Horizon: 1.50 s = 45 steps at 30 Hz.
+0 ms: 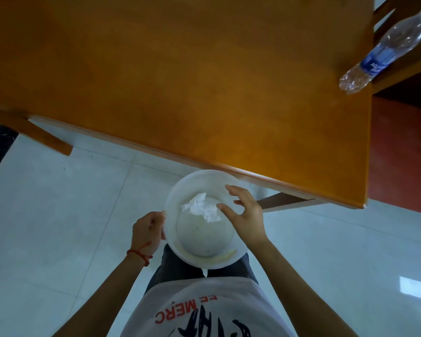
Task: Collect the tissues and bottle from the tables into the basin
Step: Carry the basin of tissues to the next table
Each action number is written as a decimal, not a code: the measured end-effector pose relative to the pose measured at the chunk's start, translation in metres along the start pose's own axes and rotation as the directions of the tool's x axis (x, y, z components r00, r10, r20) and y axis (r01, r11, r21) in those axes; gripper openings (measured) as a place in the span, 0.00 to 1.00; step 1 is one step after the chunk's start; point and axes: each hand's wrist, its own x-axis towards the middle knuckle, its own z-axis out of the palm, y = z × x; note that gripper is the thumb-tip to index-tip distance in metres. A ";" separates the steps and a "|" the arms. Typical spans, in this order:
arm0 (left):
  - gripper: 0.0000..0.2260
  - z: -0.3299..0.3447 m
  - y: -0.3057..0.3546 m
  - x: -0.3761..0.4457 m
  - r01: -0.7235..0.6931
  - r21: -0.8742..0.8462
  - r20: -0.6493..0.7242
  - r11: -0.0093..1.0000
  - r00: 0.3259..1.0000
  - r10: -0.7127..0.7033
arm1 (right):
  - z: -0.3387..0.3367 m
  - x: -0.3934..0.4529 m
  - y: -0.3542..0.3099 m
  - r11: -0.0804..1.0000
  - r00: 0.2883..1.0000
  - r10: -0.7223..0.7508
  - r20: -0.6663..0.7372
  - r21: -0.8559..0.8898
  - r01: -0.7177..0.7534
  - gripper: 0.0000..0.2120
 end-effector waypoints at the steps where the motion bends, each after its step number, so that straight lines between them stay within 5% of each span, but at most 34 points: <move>1: 0.16 -0.001 0.000 0.000 -0.012 0.001 0.008 1.000 1.000 0.012 | -0.002 -0.003 0.002 1.000 0.999 0.011 -0.035 0.000 -0.011 0.19; 9: 0.11 -0.009 -0.001 0.003 -0.076 0.005 0.132 0.997 0.988 0.075 | -0.021 -0.041 0.032 0.977 0.932 0.130 -0.339 -0.118 -0.179 0.15; 17: 0.12 -0.001 0.009 0.013 -0.207 0.109 0.307 0.972 0.937 0.165 | -0.021 -0.102 0.052 0.842 0.744 0.539 -0.395 0.237 -0.485 0.12; 24: 0.12 0.029 0.025 -0.003 -0.345 0.154 0.464 0.926 0.853 0.240 | -0.022 -0.162 0.068 0.760 0.575 0.649 -0.498 0.450 -0.468 0.09; 31: 0.15 0.067 0.033 -0.038 -0.472 0.158 0.648 0.868 0.712 0.269 | -0.015 -0.240 0.078 0.713 0.384 0.701 -0.601 0.599 -0.364 0.06; 45: 0.11 0.152 0.038 -0.173 -0.690 0.100 0.939 0.717 0.304 0.162 | 0.033 -0.417 0.074 0.580 -0.201 0.779 -0.594 0.804 -0.128 0.05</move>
